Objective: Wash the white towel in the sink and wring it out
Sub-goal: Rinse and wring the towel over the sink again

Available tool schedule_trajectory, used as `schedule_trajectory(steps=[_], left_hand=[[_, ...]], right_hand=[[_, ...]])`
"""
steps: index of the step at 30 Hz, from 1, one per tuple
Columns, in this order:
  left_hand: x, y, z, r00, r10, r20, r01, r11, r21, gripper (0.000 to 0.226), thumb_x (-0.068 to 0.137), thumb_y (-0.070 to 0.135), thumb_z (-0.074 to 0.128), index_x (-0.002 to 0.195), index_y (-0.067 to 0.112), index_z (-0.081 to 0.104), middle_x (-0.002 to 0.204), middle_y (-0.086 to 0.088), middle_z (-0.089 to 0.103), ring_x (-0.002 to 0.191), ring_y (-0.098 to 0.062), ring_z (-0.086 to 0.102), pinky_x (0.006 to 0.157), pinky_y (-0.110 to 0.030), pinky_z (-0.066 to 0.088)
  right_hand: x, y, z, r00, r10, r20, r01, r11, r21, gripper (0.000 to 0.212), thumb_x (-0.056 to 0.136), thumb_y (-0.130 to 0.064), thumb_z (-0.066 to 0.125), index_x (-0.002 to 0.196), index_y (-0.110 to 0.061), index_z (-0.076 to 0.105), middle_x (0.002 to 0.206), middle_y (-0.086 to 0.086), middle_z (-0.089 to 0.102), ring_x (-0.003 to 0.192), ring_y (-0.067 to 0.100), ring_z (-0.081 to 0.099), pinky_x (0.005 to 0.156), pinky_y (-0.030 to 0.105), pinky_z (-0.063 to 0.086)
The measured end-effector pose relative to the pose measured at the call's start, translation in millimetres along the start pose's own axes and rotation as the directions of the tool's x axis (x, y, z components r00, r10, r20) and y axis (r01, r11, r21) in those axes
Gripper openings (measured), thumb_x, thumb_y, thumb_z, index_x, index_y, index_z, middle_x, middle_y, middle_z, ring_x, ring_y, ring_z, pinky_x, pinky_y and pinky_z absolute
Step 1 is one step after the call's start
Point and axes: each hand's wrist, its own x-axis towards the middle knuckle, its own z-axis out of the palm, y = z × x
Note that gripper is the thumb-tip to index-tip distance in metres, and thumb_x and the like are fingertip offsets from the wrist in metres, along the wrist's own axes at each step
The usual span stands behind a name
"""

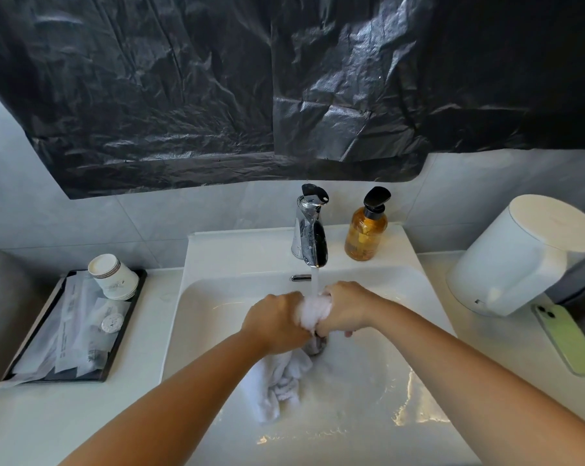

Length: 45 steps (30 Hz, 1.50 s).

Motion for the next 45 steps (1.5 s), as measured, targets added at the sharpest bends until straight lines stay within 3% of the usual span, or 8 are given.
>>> schedule_trajectory(steps=[3, 8, 16, 21, 26, 31, 36, 45], left_hand=[[1, -11, -7, 0.988, -0.111, 0.11, 0.144, 0.924, -0.354, 0.032, 0.064, 0.025, 0.083, 0.07, 0.017, 0.052, 0.06, 0.01, 0.051, 0.053, -0.006, 0.045, 0.05, -0.02, 0.033], [-2, -9, -23, 0.928, 0.001, 0.372, 0.279, 0.66, -0.698, 0.012, 0.059, 0.007, 0.069, 0.069, 0.004, 0.064, 0.062, -0.012, 0.061, 0.058, -0.022, 0.057, 0.064, -0.028, 0.046], [-2, 9, -21, 0.816, 0.091, 0.571, 0.257, 0.827, -0.5, 0.023, 0.068, 0.009, 0.076, 0.079, -0.002, 0.059, 0.071, -0.01, 0.061, 0.066, -0.021, 0.055, 0.066, -0.027, 0.046], [5, 22, -7, 0.942, -0.026, 0.334, 0.115, 0.961, -0.25, 0.027, 0.077, 0.011, 0.07, 0.061, 0.021, 0.049, 0.059, 0.008, 0.053, 0.056, -0.011, 0.051, 0.05, -0.017, 0.037], [6, 22, 1, 0.98, -0.096, 0.175, 0.118, 0.986, -0.12, 0.018, 0.079, 0.023, 0.067, 0.072, 0.026, 0.051, 0.074, 0.009, 0.053, 0.077, -0.017, 0.057, 0.059, -0.021, 0.043], [8, 24, 5, 0.986, -0.113, 0.122, 0.116, 0.993, -0.017, 0.022, 0.079, 0.029, 0.06, 0.098, 0.022, 0.052, 0.099, -0.002, 0.067, 0.088, -0.025, 0.064, 0.07, -0.029, 0.048], [6, 17, 7, 0.976, -0.213, -0.05, 0.189, 0.936, -0.296, 0.027, 0.073, 0.033, 0.073, 0.088, 0.014, 0.061, 0.089, -0.002, 0.071, 0.084, -0.023, 0.065, 0.064, -0.029, 0.047], [12, 19, -8, 0.689, -0.617, 0.379, 0.278, -0.258, -0.925, 0.024, 0.068, 0.001, 0.076, 0.083, 0.011, 0.062, 0.082, -0.008, 0.07, 0.072, -0.026, 0.064, 0.071, -0.036, 0.054]], right_hand=[[-12, 7, 18, 0.914, -0.2, -0.352, 0.199, 0.979, -0.04, 0.083, 0.066, -0.035, 0.073, 0.139, -0.02, 0.035, 0.131, 0.001, 0.042, 0.117, 0.024, 0.049, 0.086, 0.033, 0.048], [-15, 15, 51, 0.457, -0.71, -0.535, 0.454, 0.704, -0.547, 0.075, 0.07, -0.013, 0.072, 0.138, -0.013, 0.04, 0.14, 0.015, 0.034, 0.125, 0.035, 0.045, 0.096, 0.04, 0.047], [10, 28, 37, 0.409, -0.79, -0.456, 0.397, 0.604, -0.69, 0.068, 0.058, 0.003, 0.066, 0.123, -0.016, 0.058, 0.119, 0.01, 0.05, 0.082, 0.028, 0.057, 0.052, 0.031, 0.048], [11, 8, 18, 0.67, -0.64, -0.377, 0.292, 0.693, -0.659, 0.046, 0.027, -0.004, 0.078, 0.071, -0.014, 0.065, 0.062, 0.002, 0.059, 0.048, 0.024, 0.059, 0.038, 0.023, 0.04], [8, -13, -1, 0.935, -0.314, -0.163, 0.161, 0.788, -0.594, 0.029, 0.08, -0.014, 0.062, 0.108, -0.007, 0.058, 0.109, 0.013, 0.063, 0.1, 0.033, 0.062, 0.071, 0.03, 0.04], [5, -17, -15, 0.982, -0.19, 0.01, 0.17, 0.85, -0.499, 0.019, 0.08, -0.018, 0.066, 0.086, -0.015, 0.048, 0.103, 0.011, 0.056, 0.094, 0.029, 0.057, 0.068, 0.03, 0.039], [21, 13, 6, 0.907, -0.315, -0.281, 0.324, 0.946, -0.014, 0.041, 0.07, -0.014, 0.065, 0.108, -0.023, 0.054, 0.112, 0.0, 0.049, 0.103, 0.024, 0.058, 0.081, 0.034, 0.05], [-42, -11, 113, 0.815, -0.275, -0.51, 0.413, 0.893, 0.178, 0.097, 0.067, -0.039, 0.058, 0.147, -0.027, 0.004, 0.146, -0.008, 0.023, 0.139, 0.015, 0.025, 0.112, 0.032, 0.029]])
